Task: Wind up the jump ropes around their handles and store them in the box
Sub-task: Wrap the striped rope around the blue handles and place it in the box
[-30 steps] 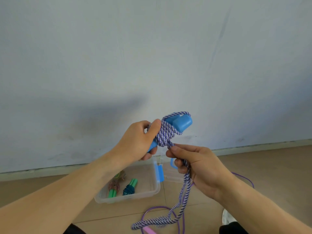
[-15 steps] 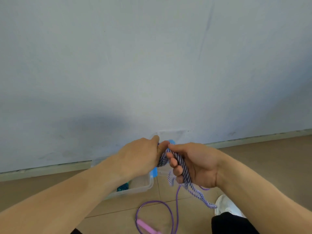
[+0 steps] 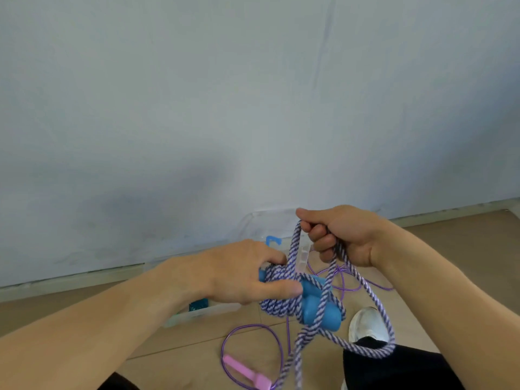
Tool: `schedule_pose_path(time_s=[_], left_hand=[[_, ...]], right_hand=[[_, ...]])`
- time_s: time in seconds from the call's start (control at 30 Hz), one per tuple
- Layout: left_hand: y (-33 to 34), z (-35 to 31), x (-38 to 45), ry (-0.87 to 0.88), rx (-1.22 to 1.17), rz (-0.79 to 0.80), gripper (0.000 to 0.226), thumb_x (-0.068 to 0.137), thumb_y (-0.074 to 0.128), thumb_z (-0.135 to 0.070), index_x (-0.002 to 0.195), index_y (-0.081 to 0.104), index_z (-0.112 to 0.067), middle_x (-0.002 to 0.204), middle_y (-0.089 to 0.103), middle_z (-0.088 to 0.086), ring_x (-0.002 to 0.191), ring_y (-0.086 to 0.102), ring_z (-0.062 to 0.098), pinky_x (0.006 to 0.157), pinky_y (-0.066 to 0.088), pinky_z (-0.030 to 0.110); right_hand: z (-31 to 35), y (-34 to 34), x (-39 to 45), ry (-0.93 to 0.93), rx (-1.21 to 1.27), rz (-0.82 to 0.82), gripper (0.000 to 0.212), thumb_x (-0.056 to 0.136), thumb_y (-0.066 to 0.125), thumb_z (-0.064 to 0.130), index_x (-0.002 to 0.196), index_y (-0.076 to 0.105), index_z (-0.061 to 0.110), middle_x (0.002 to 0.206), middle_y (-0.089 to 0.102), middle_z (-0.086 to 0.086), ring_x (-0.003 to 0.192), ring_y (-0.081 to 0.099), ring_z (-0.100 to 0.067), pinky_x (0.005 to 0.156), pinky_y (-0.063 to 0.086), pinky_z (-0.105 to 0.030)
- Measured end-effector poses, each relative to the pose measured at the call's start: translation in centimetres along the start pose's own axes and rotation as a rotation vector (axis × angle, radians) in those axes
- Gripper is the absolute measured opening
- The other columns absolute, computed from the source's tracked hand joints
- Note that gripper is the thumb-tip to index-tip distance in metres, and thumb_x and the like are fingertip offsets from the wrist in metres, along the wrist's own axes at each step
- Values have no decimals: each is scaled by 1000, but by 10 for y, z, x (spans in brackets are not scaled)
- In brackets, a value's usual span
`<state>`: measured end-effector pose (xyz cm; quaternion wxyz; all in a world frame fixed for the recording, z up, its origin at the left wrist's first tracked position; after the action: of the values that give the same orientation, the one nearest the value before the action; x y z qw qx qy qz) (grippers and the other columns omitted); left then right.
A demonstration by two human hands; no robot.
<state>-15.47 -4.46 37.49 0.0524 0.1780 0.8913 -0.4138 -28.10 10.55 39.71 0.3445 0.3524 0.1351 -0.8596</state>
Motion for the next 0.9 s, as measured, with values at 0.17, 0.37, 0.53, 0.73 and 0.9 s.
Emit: schedule_pose_path(time_s=[0.17,0.37,0.53,0.73,0.9], left_hand=[[-4,-2,-7,33,-417,65,33,87,72,-44,97,69,-13,66,64,9,50,53,19,48,43,23],[-25,7,-18,73,-689,-43,44,90,64,-41,95,63,3,57,57,11,35,42,19,37,33,23],[-35,10,-21,95,-979,-102,44,93,52,-45,70,59,-8,52,48,16,36,35,17,40,33,23],[-27,7,-17,-3,-1019,-62,48,94,43,-50,67,64,-16,53,48,14,37,35,17,42,25,28],[-32,7,-16,-60,-1148,24,51,92,39,-54,74,66,-15,52,45,11,34,33,16,39,22,25]], right_hand=[[-1,-16,2,-115,-655,-121,39,78,77,45,58,68,12,45,40,4,39,29,-13,42,26,-21],[-3,-31,4,-88,-693,71,47,69,81,49,48,56,15,46,40,0,44,28,-15,46,23,-25],[-11,-16,9,-271,-549,249,28,80,67,33,91,74,8,79,73,-7,69,65,-17,66,52,-26],[-27,22,27,-403,213,501,45,88,65,26,127,57,3,132,58,-13,125,49,-29,113,33,-46],[-36,38,38,-470,341,527,54,77,66,19,126,52,1,124,45,-22,113,37,-38,103,30,-54]])
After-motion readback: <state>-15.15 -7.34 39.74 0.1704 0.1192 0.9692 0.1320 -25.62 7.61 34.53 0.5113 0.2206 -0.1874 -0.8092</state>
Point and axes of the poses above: each hand's wrist, its own x-axis towards the middle knuckle, its own y-axis out of the palm, z = x × y, the point moved 1 cm from there along x, towards the middle knuckle
